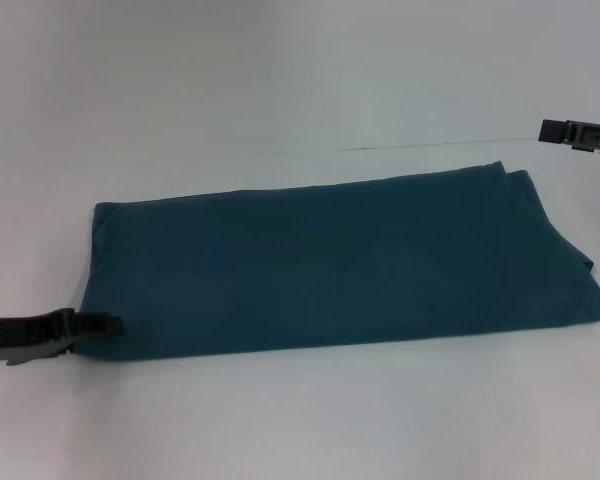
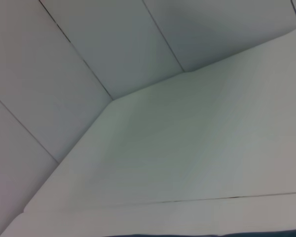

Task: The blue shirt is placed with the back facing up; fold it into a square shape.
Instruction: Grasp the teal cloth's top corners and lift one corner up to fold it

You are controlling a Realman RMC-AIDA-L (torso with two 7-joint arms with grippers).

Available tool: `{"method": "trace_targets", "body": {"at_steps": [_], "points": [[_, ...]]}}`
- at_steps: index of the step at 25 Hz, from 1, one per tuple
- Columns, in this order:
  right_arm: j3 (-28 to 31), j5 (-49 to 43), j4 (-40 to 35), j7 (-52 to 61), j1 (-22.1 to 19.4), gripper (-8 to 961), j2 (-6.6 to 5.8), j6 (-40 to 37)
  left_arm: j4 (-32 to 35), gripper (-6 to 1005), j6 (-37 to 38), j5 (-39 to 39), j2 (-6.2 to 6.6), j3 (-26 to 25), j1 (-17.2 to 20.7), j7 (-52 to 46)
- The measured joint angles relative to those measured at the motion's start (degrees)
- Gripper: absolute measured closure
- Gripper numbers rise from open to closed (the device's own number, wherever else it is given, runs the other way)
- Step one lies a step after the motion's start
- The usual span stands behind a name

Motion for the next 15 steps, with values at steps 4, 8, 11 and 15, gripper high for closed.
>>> {"method": "trace_targets", "body": {"at_steps": [4,8,11,15], "points": [[-0.20,0.00,0.00,-0.07,0.00,35,0.26,0.00,-0.17,268,-1.81,0.03,-0.15,0.70,0.01,-0.18],[-0.03,-0.01,0.00,0.01,-0.15,38,0.33,-0.36,-0.17,372,-2.20,0.05,-0.20,1.52,0.01,-0.36],[0.02,0.17,0.00,0.11,-0.35,41,0.34,-0.56,-0.21,561,-2.23,0.08,-0.22,1.85,0.01,-0.37],[-0.06,0.51,0.05,0.01,-0.51,44,0.34,-0.70,-0.22,730,-2.19,0.21,-0.24,2.04,0.01,-0.39]]}}
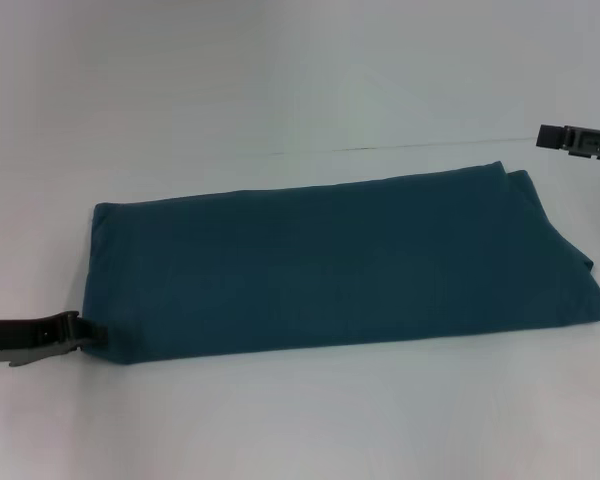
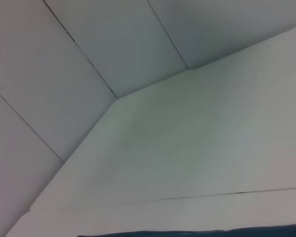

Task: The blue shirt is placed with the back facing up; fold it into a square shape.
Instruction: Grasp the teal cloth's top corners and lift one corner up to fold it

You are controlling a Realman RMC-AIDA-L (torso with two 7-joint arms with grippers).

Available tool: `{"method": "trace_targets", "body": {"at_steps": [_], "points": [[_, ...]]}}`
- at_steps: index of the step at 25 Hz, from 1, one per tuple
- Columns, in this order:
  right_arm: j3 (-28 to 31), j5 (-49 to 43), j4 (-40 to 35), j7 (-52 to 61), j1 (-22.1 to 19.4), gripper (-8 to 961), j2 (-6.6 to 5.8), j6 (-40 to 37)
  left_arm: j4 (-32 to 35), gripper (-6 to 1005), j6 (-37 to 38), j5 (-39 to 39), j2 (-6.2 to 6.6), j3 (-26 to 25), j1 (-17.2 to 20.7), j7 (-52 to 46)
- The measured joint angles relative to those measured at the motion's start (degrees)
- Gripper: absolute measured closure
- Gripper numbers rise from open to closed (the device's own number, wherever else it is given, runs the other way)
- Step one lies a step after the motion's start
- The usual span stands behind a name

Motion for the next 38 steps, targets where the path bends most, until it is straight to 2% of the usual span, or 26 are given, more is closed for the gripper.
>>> {"method": "trace_targets", "body": {"at_steps": [5,10,16,21,23,27,32,38], "points": [[-0.28,0.04,0.84,-0.67,0.20,49,0.24,0.72,0.34,958,0.65,0.03,0.03,-0.14,0.05,0.02],[-0.54,-0.05,2.30,-2.67,1.03,54,1.58,2.70,2.16,982,2.42,-0.48,0.41,-0.76,0.17,0.40],[-1.82,0.09,6.90,-6.86,3.12,59,4.23,8.44,5.43,987,4.85,-1.40,0.88,-2.09,0.81,1.33],[-4.78,0.26,11.43,-14.34,6.44,226,7.41,16.21,5.66,986,7.90,-1.71,1.92,-7.63,0.52,4.72],[-6.92,0.35,13.39,-16.70,8.12,307,8.33,19.96,5.71,986,9.16,-1.92,2.33,-9.29,0.44,5.88],[-10.63,1.40,20.17,-21.18,12.30,501,8.82,26.18,6.62,987,11.82,-2.99,2.75,-11.57,0.49,8.09],[-14.48,4.01,26.96,-26.29,16.82,640,9.11,32.56,7.90,986,14.17,-6.03,2.85,-12.67,0.75,10.09],[-18.80,7.95,31.51,-30.89,20.04,831,9.55,35.07,9.30,986,16.03,-9.30,3.04,-13.01,0.39,11.19]]}}
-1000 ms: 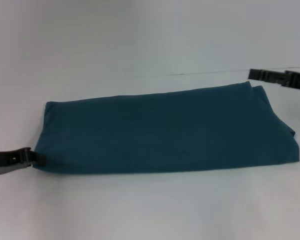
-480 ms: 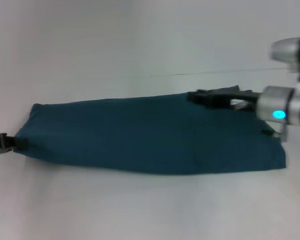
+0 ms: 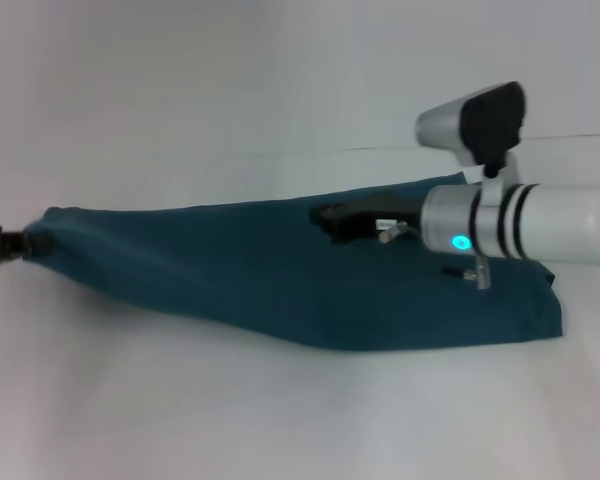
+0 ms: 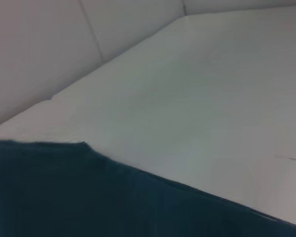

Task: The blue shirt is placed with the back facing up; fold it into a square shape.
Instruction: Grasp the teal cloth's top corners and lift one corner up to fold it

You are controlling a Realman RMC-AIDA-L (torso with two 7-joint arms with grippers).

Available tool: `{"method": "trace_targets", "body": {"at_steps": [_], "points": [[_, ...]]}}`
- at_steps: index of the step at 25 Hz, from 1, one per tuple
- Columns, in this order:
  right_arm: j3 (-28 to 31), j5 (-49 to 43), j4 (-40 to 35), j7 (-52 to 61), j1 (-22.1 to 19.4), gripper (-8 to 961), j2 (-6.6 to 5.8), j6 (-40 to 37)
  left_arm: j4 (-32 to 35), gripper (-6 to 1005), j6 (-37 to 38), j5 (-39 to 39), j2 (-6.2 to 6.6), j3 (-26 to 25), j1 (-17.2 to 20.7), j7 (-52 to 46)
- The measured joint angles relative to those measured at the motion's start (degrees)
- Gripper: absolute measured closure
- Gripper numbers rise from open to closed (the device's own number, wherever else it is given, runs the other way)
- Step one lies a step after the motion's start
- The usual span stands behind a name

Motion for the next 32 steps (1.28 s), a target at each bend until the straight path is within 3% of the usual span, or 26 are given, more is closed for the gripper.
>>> {"method": "trace_targets", "body": {"at_steps": [3,17,32], "points": [[-2.90,1.22,1.97,-1.28,1.39,949,0.11,1.24,1.01,986,0.65,-1.49,0.14,0.15,-0.52,0.16],[-13.96,1.39,6.67,-1.12,5.79,946,0.89,3.35,1.61,987,1.51,-3.91,1.21,0.31,-3.35,0.20],[-14.89,1.38,10.47,-0.84,11.61,931,0.90,-0.54,1.58,979,1.50,-5.35,1.42,1.26,-6.24,0.71]]}}
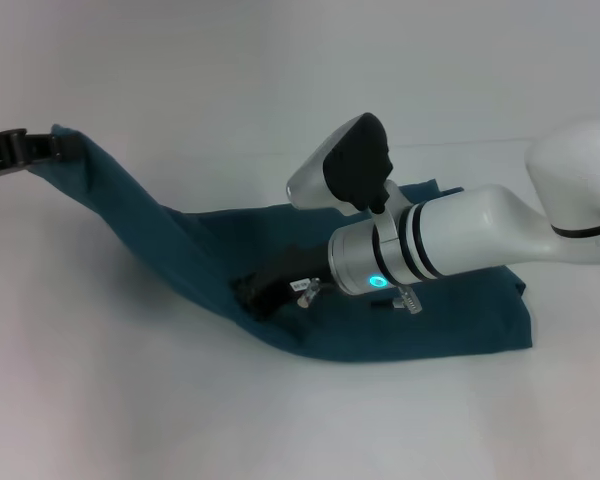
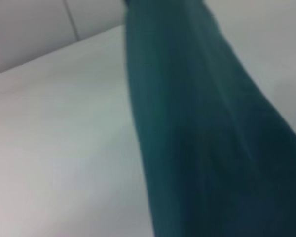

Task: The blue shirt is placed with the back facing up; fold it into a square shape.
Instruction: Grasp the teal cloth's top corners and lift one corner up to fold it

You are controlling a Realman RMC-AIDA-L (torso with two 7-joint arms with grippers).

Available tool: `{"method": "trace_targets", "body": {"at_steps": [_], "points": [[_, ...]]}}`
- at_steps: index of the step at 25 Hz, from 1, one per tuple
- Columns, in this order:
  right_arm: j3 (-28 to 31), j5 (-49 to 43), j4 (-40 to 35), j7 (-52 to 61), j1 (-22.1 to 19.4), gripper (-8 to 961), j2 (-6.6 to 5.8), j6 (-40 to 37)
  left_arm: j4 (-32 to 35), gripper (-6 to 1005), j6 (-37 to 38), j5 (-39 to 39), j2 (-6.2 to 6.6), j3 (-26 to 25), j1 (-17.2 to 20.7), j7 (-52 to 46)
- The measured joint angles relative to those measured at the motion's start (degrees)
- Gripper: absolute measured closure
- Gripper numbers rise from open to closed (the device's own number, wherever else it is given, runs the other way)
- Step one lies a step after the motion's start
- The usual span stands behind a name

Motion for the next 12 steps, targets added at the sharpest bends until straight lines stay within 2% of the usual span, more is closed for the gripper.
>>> {"method": "trace_targets", "body": {"at_steps": [12], "points": [[-0.07,1.20,-0.12,0.76,-2.46,920,-0.35,2.88,0.15,962,-0.62,-1.61,0.04,0.69,-0.75,0.05]]}}
